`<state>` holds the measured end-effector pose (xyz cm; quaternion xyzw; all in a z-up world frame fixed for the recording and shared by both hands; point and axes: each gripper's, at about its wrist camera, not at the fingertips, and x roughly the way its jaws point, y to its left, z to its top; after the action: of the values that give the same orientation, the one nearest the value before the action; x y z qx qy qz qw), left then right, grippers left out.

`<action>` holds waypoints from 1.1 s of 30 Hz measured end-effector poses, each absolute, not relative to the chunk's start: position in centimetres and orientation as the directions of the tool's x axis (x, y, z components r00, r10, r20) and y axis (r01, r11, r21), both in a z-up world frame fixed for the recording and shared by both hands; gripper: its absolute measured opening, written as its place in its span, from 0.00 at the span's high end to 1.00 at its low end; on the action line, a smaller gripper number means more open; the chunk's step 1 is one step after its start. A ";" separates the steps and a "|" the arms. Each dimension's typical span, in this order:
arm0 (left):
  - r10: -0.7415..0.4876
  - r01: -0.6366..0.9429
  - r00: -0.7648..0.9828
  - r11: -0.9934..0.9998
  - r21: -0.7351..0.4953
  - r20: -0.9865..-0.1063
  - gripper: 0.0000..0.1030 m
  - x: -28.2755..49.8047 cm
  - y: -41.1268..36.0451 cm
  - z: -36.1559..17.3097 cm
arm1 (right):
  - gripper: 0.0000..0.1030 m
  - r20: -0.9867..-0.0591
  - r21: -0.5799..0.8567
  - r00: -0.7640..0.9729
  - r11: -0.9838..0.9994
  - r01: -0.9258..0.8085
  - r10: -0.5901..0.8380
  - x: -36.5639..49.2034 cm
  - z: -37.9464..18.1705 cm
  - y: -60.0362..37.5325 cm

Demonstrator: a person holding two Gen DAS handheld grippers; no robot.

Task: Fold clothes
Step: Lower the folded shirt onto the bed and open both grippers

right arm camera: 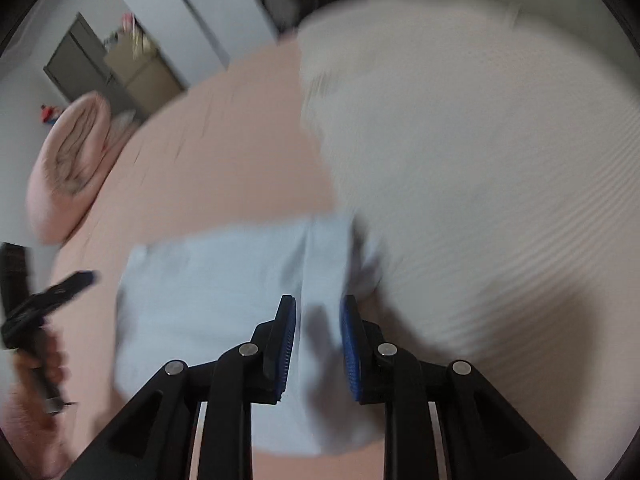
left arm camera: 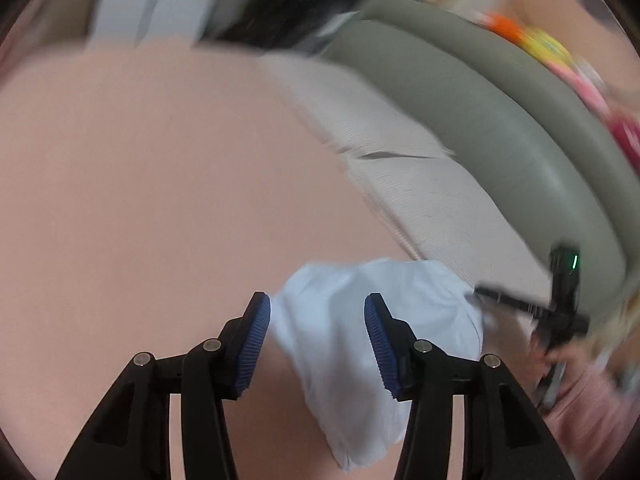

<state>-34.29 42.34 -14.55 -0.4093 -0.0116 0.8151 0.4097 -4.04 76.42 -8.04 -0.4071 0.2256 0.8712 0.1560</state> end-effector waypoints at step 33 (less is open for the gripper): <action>0.414 -0.550 -0.435 -0.825 -0.128 -0.800 0.19 -33.0 31.3 -13.0 | 0.20 -0.859 0.226 -0.512 -0.909 -0.351 -0.015 -13.2 -9.2 60.6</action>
<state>-32.96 31.30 -12.98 -0.4482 0.0761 0.8436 0.2857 -13.21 60.56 -9.24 -0.4839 0.1894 0.8486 0.0989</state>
